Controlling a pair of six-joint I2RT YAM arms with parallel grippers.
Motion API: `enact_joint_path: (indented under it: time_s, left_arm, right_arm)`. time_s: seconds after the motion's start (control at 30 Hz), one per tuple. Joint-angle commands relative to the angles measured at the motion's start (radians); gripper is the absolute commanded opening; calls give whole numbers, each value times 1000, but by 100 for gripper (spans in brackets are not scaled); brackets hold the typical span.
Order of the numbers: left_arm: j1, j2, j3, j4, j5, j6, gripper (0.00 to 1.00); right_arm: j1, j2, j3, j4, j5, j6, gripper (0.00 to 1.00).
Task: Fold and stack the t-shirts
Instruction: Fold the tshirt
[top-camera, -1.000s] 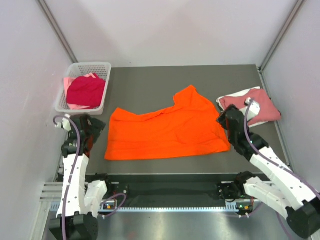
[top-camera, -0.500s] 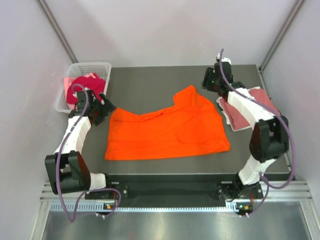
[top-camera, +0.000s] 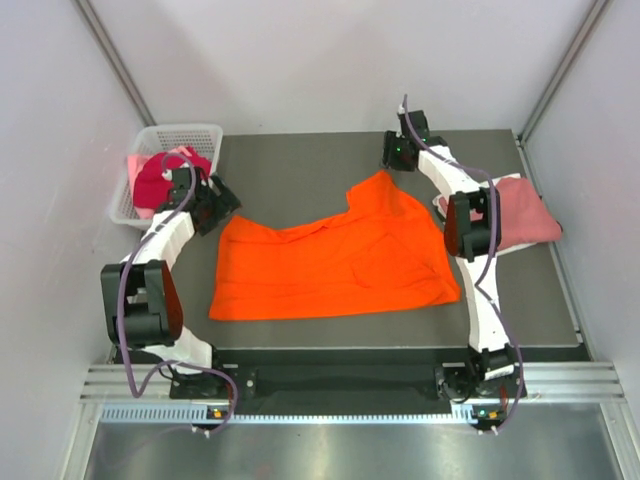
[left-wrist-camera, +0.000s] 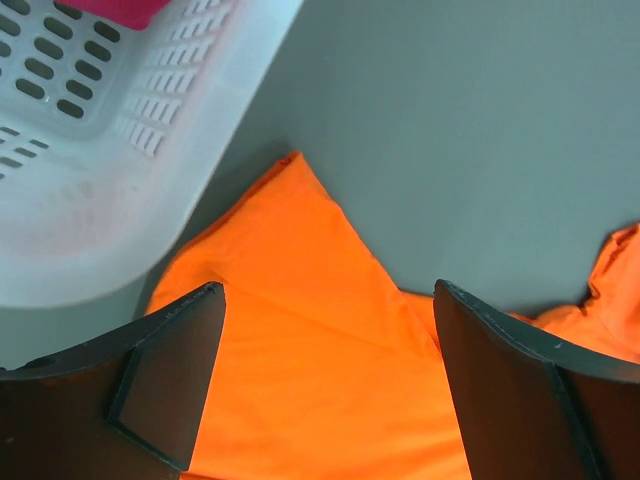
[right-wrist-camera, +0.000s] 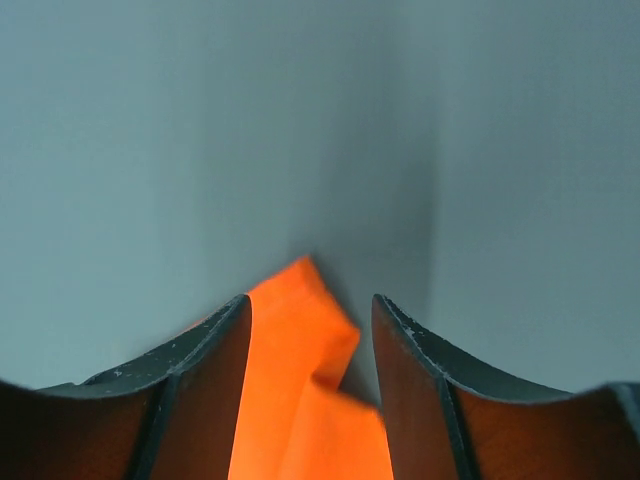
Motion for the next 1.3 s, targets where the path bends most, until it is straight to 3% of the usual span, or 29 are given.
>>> enact_joint_path:
  time_s: [0.0, 0.23, 0.5, 0.8, 0.93, 1.27]
  left_arm:
    - [-2, 22, 24, 90, -37, 8, 89]
    - [-1, 83, 16, 143, -37, 14, 88]
    - [-2, 109, 16, 151, -71, 36, 87]
    - [-4, 119, 12, 154, -77, 45, 86]
    - [-7, 85, -7, 157, -79, 45, 85]
    - [-145, -27, -34, 171, -273, 118, 85]
  right_arm:
    - [-31, 63, 175, -87, -46, -31, 52]
    - [-27, 132, 195, -86, -135, -31, 49]
    - [9, 141, 180, -118, -118, -68, 47]
    - [29, 152, 188, -146, 6, -98, 31]
    - [29, 148, 188, -139, 37, -106, 0]
    - [3, 65, 90, -17, 89, -40, 0]
